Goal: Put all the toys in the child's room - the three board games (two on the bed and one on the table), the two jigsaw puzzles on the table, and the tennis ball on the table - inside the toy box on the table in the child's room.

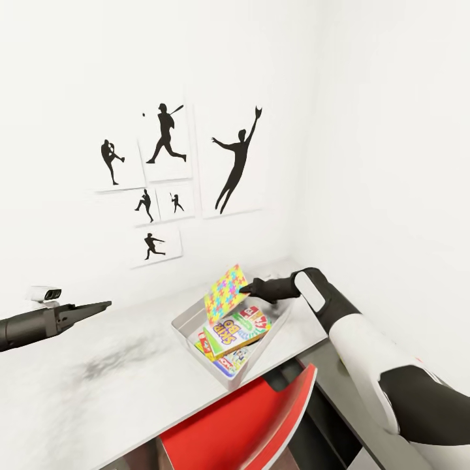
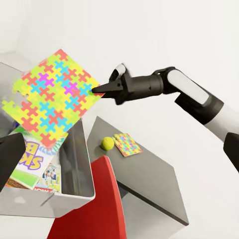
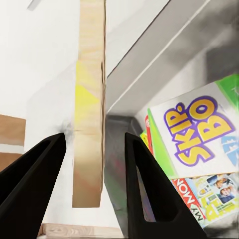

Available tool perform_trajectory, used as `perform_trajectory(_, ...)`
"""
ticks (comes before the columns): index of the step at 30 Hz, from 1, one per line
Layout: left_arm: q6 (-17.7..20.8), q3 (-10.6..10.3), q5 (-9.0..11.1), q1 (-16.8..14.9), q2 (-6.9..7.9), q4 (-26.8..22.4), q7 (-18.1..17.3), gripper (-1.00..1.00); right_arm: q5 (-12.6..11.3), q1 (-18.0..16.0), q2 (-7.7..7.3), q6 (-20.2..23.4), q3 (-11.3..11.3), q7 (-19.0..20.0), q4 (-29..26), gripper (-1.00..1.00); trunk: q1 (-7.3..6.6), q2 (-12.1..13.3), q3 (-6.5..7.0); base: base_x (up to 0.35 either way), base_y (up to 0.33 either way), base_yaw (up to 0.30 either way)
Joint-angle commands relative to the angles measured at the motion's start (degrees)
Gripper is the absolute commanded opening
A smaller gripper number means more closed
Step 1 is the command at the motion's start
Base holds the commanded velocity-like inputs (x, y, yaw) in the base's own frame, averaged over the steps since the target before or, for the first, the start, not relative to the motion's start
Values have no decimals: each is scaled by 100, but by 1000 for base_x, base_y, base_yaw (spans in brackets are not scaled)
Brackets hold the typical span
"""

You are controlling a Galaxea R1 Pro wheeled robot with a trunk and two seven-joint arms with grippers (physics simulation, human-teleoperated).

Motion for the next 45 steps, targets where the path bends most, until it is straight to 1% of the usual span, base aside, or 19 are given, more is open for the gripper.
perform_trajectory(1,61,0,-7,-5,1,0,-25,100,41,-8,1,15,-3,55,84,-100,4,-14,-13,0,0,0)
perform_trajectory(5,61,0,-8,-5,1,0,-25,100,125,-9,6,15,-11,54,314,-100,4,-14,-13,0,0,0)
perform_trajectory(7,61,0,-8,-5,1,0,-25,100,250,-9,11,14,-16,54,363,-100,4,-14,-13,0,0,0)
perform_trajectory(9,61,0,-8,-5,1,0,-25,100,323,-8,18,14,-19,54,377,-100,4,-14,-13,0,0,0)
perform_trajectory(13,61,0,-8,-5,1,0,-25,100,369,-9,28,14,-21,54,386,-100,4,-14,-13,0,0,0)
perform_trajectory(25,61,0,-8,-5,1,0,-25,100,408,-9,45,-91,-12,42,388,-100,4,-14,-13,0,0,0)
perform_trajectory(28,61,0,-10,-5,1,0,-25,100,565,-8,65,-264,-6,56,391,-100,4,-14,-13,0,0,0)
perform_trajectory(30,61,0,-14,-5,-3,0,-25,100,739,-8,74,-380,-10,84,399,-100,4,-14,-13,0,0,0)
perform_trajectory(32,61,0,-14,-5,-6,0,-25,100,855,-7,81,-428,-17,111,404,-100,4,-14,-13,0,0,0)
perform_trajectory(38,61,0,-16,-5,-7,0,-25,100,908,-8,87,-450,-23,123,512,-100,4,-14,-13,0,0,0)
perform_trajectory(39,61,0,-16,-5,-7,0,-25,100,908,-9,89,-450,-26,124,530,100,4,-14,-13,0,0,0)
perform_trajectory(45,61,0,-17,-5,-9,0,-25,100,903,-10,92,-429,-30,125,572,100,4,-14,-13,0,0,0)
